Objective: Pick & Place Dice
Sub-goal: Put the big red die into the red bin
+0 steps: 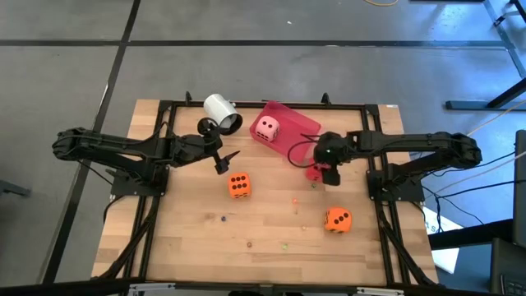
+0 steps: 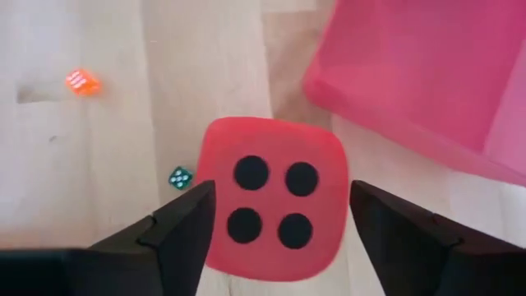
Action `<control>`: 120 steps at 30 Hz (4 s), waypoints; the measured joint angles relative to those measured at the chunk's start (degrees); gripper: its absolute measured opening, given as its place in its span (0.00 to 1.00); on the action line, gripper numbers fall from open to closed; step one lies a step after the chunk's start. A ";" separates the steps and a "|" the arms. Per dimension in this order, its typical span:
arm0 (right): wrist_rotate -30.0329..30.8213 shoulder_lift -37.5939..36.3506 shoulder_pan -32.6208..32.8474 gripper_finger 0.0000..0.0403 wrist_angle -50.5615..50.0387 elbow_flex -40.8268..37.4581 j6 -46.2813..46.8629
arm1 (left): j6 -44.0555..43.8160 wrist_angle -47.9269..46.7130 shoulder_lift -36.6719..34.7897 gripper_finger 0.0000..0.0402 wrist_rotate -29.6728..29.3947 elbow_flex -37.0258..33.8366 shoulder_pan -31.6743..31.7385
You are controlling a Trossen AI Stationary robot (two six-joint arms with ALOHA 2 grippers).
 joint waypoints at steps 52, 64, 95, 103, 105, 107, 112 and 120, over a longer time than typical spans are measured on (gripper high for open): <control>3.16 2.23 -0.15 0.90 -4.32 0.24 15.72 | 0.21 0.00 0.02 1.00 1.44 0.00 0.02; 1.67 2.25 -0.11 0.98 -3.57 0.22 15.83 | 0.18 0.00 0.02 1.00 1.44 0.00 0.02; -2.41 5.64 -0.13 0.99 -1.31 0.26 5.59 | 0.16 0.00 0.02 1.00 1.44 0.00 0.02; -3.52 3.76 0.28 0.99 -1.35 0.15 5.38 | 0.16 0.00 0.02 1.00 1.43 0.00 0.02; -2.96 3.74 0.28 0.99 -1.39 0.15 4.78 | 0.16 0.00 0.02 1.00 1.44 0.00 0.02; -1.97 3.74 0.28 0.99 -1.34 0.15 3.26 | 0.16 0.00 0.02 1.00 1.42 0.00 0.02; -1.07 3.72 0.28 0.99 -0.83 0.15 1.23 | 0.16 0.00 0.01 1.00 1.42 0.00 0.02; -1.75 6.04 0.28 0.99 0.03 0.15 1.72 | 0.16 0.00 0.02 1.00 1.42 0.00 0.02</control>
